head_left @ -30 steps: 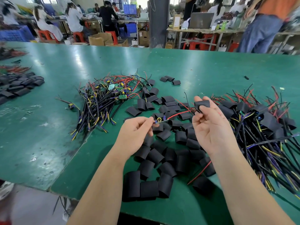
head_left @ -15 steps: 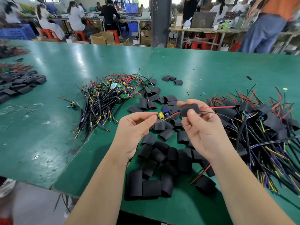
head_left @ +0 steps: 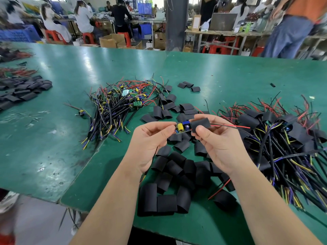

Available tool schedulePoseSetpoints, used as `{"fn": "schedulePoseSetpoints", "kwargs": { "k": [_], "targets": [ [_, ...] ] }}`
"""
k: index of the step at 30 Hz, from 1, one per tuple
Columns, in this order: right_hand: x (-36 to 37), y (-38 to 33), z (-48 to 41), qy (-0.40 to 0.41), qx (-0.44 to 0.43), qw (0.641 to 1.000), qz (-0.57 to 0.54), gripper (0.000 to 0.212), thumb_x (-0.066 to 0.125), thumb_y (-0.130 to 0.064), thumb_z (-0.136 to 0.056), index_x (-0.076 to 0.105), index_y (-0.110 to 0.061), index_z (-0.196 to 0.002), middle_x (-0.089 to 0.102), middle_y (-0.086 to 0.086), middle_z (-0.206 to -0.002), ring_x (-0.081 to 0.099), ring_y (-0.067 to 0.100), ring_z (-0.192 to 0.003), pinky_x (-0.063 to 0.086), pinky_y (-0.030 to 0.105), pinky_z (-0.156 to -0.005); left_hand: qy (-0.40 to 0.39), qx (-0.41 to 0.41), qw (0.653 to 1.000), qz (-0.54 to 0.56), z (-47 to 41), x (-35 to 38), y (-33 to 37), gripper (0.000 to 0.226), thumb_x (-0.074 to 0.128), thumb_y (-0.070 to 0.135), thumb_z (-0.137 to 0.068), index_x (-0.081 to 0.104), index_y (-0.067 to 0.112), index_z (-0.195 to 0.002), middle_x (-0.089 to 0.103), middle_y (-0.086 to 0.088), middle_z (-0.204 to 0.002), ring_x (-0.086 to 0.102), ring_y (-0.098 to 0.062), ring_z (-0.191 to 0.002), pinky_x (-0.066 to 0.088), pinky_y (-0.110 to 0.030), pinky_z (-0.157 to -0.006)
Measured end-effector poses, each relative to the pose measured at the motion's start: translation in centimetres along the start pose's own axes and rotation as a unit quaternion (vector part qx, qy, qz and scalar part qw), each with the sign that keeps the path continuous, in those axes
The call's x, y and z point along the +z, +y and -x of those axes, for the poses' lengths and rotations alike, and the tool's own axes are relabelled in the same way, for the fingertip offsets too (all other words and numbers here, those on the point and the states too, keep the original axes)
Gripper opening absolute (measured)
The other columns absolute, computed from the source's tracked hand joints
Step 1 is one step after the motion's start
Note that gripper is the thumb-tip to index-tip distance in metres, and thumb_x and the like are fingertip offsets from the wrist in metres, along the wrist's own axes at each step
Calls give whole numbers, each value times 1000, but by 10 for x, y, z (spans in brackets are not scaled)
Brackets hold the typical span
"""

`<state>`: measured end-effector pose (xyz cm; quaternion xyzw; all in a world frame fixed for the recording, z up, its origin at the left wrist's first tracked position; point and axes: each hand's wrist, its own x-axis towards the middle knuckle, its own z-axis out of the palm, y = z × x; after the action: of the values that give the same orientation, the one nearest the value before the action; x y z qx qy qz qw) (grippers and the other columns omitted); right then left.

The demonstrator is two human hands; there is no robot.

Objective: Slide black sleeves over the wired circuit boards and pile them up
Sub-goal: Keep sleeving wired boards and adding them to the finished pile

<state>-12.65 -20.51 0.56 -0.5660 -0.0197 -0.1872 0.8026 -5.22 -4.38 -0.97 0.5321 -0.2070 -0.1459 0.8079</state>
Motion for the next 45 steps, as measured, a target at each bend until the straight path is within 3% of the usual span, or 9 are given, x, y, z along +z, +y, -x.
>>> {"fn": "schedulePoseSetpoints", "kwargs": {
  "k": [4, 8, 12, 16, 26, 28, 35, 40, 45],
  "targets": [
    [-1, 2, -1, 14, -6, 999, 33, 40, 82, -23, -55, 72, -15, -93, 71, 5, -88, 60, 30, -89, 54, 29, -81, -2, -3, 1000, -17, 0, -1, 1, 15, 70, 18, -70, 78, 16, -82, 60, 6, -55, 35, -7, -47, 31, -19, -52],
    [1, 1, -1, 15, 8, 1000, 25, 49, 93, -43, -44, 77, -21, -85, 65, 16, -90, 63, 27, -81, 55, 26, -73, -3, 9, 998, -56, 2, 0, 0, 15, 71, 21, -69, 78, 18, -82, 64, 7, -59, 39, -4, -49, 30, -18, -52],
    [3, 4, -1, 20, 23, 999, -33, 32, 78, -25, -60, 72, -12, -89, 72, 9, -76, 69, 18, -64, 51, 21, -58, -2, 27, 997, -70, 3, 0, -1, 15, 71, 15, -71, 75, 12, -85, 71, 5, -71, 57, 1, -58, 41, -10, -55],
    [4, 7, -1, 45, 24, 999, -16, 25, 72, -21, -63, 71, -13, -87, 70, 3, -68, 64, 14, -56, 46, 18, -52, 0, 39, 995, -95, 2, 2, -2, 11, 69, 5, -77, 73, 9, -87, 70, 8, -68, 58, 4, -57, 42, -7, -55],
    [-2, 0, 1, 15, -30, 982, 185, 32, 76, -22, -63, 72, -19, -94, 72, -5, -82, 63, 14, -71, 52, 22, -69, 30, 45, 992, -114, 2, 1, -2, 14, 67, -2, -82, 73, 10, -86, 70, 11, -67, 57, 6, -57, 42, -6, -55],
    [-4, 0, 1, 11, -27, 978, 208, 32, 77, -23, -63, 72, -23, -95, 67, 3, -86, 59, 21, -76, 52, 30, -75, 32, 42, 992, -113, 2, 1, -2, 13, 67, -1, -82, 73, 10, -86, 70, 11, -66, 57, 6, -57, 42, -6, -55],
    [-7, -4, 2, -69, 13, 995, 67, 35, 84, -23, -65, 76, -19, -99, 73, 9, -90, 70, 21, -77, 53, 22, -73, 42, 27, 994, -93, 2, -1, -2, 20, 67, 7, -84, 77, 23, -80, 67, 10, -66, 48, 2, -53, 36, -11, -52],
    [-3, 1, 1, -15, 42, 999, -7, 24, 73, -25, -65, 78, -14, -87, 73, 8, -75, 71, 21, -69, 53, 21, -63, 26, 20, 992, -120, 1, 0, -5, 15, 63, 10, -89, 73, 20, -92, 66, 13, -65, 47, 3, -51, 35, -10, -53],
    [1, 3, 0, 28, 65, 997, 31, 32, 68, -26, -68, 69, -4, -91, 73, 9, -74, 67, 17, -61, 51, 20, -58, -1, 22, 993, -120, 3, 4, -4, 13, 65, 27, -86, 72, 16, -89, 67, 14, -63, 57, 5, -57, 41, -6, -58]
  ]
}}
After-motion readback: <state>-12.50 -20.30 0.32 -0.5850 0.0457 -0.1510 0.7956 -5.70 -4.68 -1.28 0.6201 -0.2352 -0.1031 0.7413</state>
